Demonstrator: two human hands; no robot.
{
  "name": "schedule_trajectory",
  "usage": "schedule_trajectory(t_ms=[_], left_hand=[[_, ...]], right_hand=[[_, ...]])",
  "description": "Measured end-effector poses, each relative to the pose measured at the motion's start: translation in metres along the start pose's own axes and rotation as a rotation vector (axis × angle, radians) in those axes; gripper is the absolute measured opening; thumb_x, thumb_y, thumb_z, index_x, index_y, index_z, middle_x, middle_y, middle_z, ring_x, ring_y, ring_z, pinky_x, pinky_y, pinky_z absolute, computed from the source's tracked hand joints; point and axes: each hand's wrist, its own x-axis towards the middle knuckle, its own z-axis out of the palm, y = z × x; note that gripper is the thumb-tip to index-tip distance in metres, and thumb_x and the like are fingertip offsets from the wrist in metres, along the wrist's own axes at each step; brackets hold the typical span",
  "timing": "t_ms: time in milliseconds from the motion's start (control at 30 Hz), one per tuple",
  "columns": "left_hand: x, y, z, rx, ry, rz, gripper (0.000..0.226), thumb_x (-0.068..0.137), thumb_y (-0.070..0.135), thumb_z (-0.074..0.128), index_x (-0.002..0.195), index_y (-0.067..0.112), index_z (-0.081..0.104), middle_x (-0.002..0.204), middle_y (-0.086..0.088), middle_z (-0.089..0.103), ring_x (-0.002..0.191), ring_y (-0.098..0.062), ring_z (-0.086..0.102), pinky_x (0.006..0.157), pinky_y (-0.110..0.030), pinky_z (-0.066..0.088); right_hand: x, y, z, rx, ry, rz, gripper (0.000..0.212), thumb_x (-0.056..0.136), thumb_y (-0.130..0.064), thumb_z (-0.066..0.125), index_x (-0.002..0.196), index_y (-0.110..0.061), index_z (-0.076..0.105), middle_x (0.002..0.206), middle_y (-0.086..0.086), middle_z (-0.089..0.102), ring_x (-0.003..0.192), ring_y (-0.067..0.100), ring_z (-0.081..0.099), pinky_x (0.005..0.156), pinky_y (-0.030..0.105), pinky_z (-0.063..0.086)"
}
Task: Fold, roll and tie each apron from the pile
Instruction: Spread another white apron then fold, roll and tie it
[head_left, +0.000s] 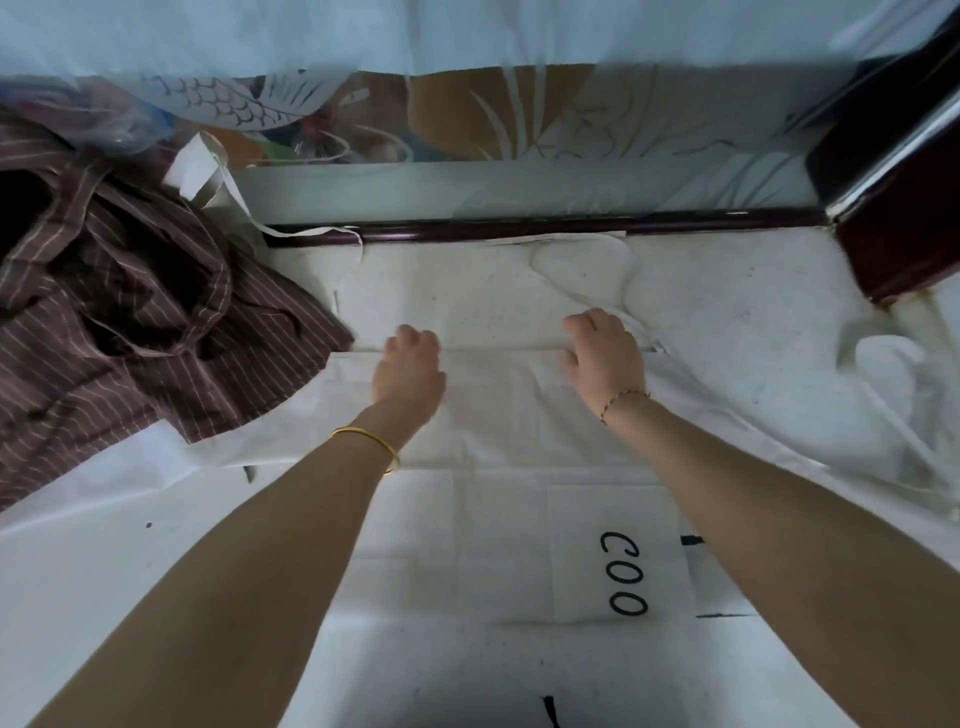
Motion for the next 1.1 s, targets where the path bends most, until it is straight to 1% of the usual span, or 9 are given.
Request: schedule_trajectory(t_ms=[100,267,433,533,600,667,767,967,1100], left_hand=[[-0.004,0.053,0.016,0.037,-0.155,0.274,0.038,0.092,0.019,0.054,0.129,0.012,0.049,0.134,-0.011,0.037,0.124,-0.03,0.035,0.1,-0.042,0.041],[-0.017,0.107,0.051,0.332,-0.332,0.47,0.058,0.095,0.035,0.05,0.146,0.023,0.026,0.152,-0.007,0.015,0.136,-0.031,0.02,0.102,-0.042,0.039],[-0.021,0.109,0.059,0.481,-0.35,0.351,0.077,0.092,0.045,0.052,0.15,0.03,0.003,0.157,-0.006,-0.004,0.139,-0.035,0.013,0.098,-0.046,0.04],[-0.018,0.103,0.052,0.531,-0.372,0.268,0.078,0.092,0.043,0.053,0.15,0.028,0.003,0.157,-0.007,-0.001,0.138,-0.035,0.015,0.097,-0.047,0.04],[-0.017,0.108,0.045,0.56,-0.356,0.237,0.068,0.094,0.034,0.052,0.149,0.023,0.013,0.153,-0.01,0.011,0.135,-0.034,0.022,0.097,-0.045,0.041],[-0.021,0.128,0.042,0.573,-0.284,0.26,0.051,0.094,0.018,0.047,0.142,0.014,0.028,0.142,-0.013,0.025,0.129,-0.032,0.03,0.095,-0.042,0.042],[-0.033,0.184,0.052,0.449,-0.236,0.409,0.039,0.093,0.004,0.041,0.131,0.006,0.038,0.136,-0.015,0.03,0.124,-0.031,0.036,0.093,-0.042,0.043],[-0.066,0.272,0.094,0.378,-0.319,0.67,0.046,0.094,0.024,0.052,0.133,0.008,0.034,0.137,-0.015,0.025,0.119,-0.033,0.04,0.09,-0.042,0.044],[-0.073,0.291,0.108,0.417,-0.341,0.658,0.061,0.087,0.021,0.061,0.138,0.011,0.028,0.138,-0.016,0.024,0.119,-0.034,0.038,0.091,-0.042,0.044]], right_hand=[[-0.032,0.039,-0.009,-0.026,0.069,0.23,0.031,0.086,-0.007,0.054,0.117,-0.004,0.052,0.118,0.018,0.051,0.108,0.036,0.047,0.082,0.042,0.04],[-0.08,0.104,-0.015,-0.136,-0.143,0.564,0.03,0.093,-0.019,0.047,0.121,-0.007,0.048,0.117,0.013,0.05,0.109,0.032,0.048,0.085,0.042,0.043],[-0.097,0.117,-0.009,0.027,-0.264,0.418,0.036,0.095,-0.022,0.045,0.13,-0.014,0.045,0.128,0.012,0.043,0.116,0.031,0.042,0.092,0.042,0.044],[-0.098,0.109,-0.009,0.131,-0.258,0.266,0.042,0.095,-0.017,0.047,0.136,-0.013,0.04,0.138,0.01,0.039,0.124,0.03,0.038,0.1,0.04,0.042],[-0.103,0.112,-0.01,0.085,-0.213,0.287,0.043,0.094,-0.013,0.048,0.136,-0.013,0.04,0.137,0.009,0.04,0.125,0.029,0.039,0.098,0.039,0.042],[-0.114,0.125,-0.013,0.003,-0.146,0.392,0.041,0.091,-0.01,0.049,0.132,-0.013,0.042,0.132,0.009,0.043,0.122,0.028,0.041,0.095,0.038,0.042],[-0.136,0.158,-0.022,-0.097,-0.111,0.557,0.042,0.086,-0.006,0.05,0.127,-0.011,0.042,0.127,0.01,0.045,0.12,0.029,0.041,0.097,0.039,0.04],[-0.173,0.211,-0.046,-0.184,0.061,0.717,0.04,0.081,-0.001,0.045,0.12,-0.009,0.047,0.117,0.012,0.05,0.107,0.031,0.046,0.087,0.04,0.038],[-0.188,0.238,-0.06,0.09,0.14,1.216,0.042,0.085,-0.009,0.047,0.127,-0.009,0.042,0.125,0.013,0.046,0.116,0.032,0.044,0.089,0.041,0.038]])
